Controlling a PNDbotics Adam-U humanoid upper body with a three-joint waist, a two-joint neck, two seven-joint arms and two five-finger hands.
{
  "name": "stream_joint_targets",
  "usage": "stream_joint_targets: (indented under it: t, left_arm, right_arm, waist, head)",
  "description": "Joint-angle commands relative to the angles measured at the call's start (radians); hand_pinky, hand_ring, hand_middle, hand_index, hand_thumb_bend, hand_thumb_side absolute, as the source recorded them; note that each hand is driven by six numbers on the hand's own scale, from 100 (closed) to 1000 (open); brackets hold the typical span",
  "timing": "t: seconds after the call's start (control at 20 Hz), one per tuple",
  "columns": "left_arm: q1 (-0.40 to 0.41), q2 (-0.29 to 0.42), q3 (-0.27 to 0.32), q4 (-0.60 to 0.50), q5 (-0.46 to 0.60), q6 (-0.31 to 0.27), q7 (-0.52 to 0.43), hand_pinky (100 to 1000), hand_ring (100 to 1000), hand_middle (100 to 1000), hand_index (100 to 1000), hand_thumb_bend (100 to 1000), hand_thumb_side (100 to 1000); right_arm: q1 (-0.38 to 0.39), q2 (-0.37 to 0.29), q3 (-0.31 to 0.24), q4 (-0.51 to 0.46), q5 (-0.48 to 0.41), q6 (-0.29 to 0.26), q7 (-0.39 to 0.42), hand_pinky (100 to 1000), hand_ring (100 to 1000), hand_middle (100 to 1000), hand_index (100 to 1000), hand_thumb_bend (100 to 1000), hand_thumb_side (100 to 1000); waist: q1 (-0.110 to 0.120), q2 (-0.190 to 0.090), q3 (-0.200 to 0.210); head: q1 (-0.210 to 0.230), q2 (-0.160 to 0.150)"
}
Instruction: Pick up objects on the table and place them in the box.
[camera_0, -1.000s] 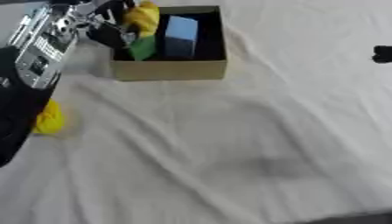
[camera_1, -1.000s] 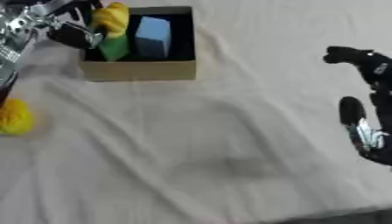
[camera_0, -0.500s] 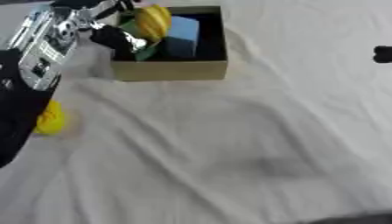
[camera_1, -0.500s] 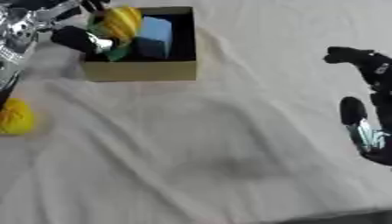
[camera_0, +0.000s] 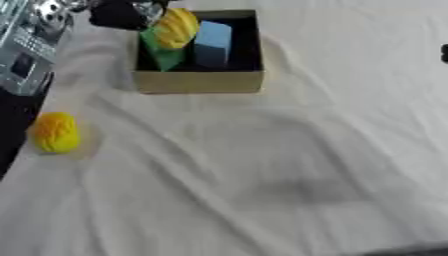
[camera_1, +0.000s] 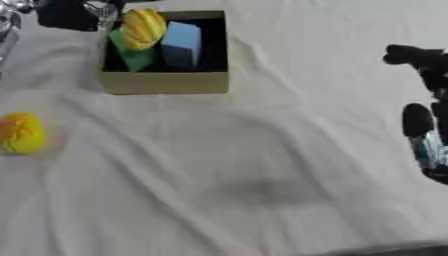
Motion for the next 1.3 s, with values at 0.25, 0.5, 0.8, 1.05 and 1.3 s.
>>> stream_joint_targets:
  t: [0.25,0.5,0.8,1.05,1.3]
  left_arm:
    - [0.056,0.149,0.046,-0.169,0.108,0.045,0.027,757,776,699,878,146,436]
    - [0.191,0.307,0.028,-0.285,0.166,0.05,0.007,764,780,711,876,234,393]
    - [0.344,0.446,0.006,-0.414,0.202,0.046,-0.036,766,782,720,879,301,423]
    - [0.439,0.508,0.006,-0.48,0.225,0.058,-0.044,764,780,720,879,328,452]
    - [0.522,0.564,0.005,-0.498,0.238,0.05,-0.062,770,784,731,880,377,453]
  right_arm:
    - [-0.011,-0.023,-0.049,-0.015,-0.068,-0.033,-0.041,948,885,778,881,100,642]
    - [-0.004,-0.017,-0.069,-0.015,-0.066,-0.043,-0.063,945,883,781,882,100,633]
    - [-0.006,-0.019,-0.075,-0.015,-0.062,-0.053,-0.076,942,882,781,882,100,615]
    - [0.0,-0.017,-0.075,-0.015,-0.052,-0.055,-0.08,942,882,781,882,100,617]
    - [0.004,-0.015,-0.075,-0.015,-0.043,-0.054,-0.083,942,882,780,882,100,618]
  waist:
    - [-0.008,-0.028,0.007]
    - [-0.009,-0.024,0.026]
    - [-0.015,-0.022,0.026]
    - [-0.019,-0.021,0.029]
    - [-0.02,-0.021,0.031]
  head:
    - [-0.01,-0.001]
    - [-0.017,-0.002]
    - [-0.021,-0.007]
    - [-0.017,-0.009]
    - [-0.016,-0.008]
